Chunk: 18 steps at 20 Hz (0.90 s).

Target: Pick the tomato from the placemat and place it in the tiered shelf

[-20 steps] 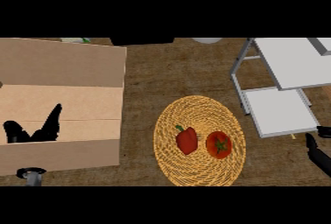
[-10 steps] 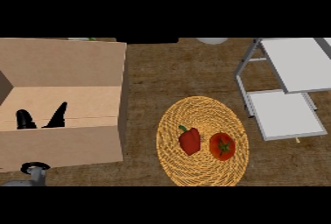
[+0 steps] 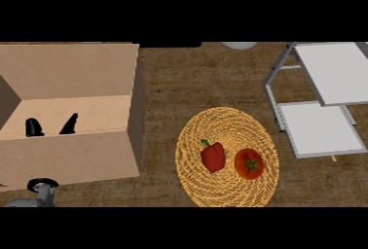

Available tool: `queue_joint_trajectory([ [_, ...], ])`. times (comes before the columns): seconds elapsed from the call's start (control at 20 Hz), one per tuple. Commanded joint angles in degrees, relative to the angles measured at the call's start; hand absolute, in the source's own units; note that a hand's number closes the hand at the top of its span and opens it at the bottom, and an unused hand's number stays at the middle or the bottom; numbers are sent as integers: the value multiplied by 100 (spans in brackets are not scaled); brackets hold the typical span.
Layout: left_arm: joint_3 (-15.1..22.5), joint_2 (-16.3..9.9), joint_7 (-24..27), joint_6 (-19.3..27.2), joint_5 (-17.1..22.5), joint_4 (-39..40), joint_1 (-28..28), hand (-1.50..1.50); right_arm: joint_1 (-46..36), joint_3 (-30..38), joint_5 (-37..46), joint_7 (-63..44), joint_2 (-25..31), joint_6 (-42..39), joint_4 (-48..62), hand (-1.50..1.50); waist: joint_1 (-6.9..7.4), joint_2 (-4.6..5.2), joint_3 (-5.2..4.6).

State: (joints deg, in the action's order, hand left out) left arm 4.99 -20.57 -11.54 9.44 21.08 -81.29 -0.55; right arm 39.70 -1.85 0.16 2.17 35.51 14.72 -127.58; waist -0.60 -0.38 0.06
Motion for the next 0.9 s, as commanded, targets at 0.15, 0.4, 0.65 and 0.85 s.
queue_joint_trajectory([
  [0.15,228,95,135,-305,-184,583,-48,0,-729,-575,1355,-2674,-24,663,-1054,-150,129,88,-30],
  [0.4,315,149,-132,-182,-236,351,-124,0,-1532,-1319,2554,-4186,-148,573,-684,-150,227,92,-25],
  [0.65,87,4,-145,-378,-151,593,-318,0,-2549,-2020,3306,-5501,-384,94,-327,-150,172,72,-22],
  [0.85,93,63,-162,-303,-246,517,-240,0,-3351,-2781,4169,-6338,-997,-275,-1,-150,149,52,-18],
])
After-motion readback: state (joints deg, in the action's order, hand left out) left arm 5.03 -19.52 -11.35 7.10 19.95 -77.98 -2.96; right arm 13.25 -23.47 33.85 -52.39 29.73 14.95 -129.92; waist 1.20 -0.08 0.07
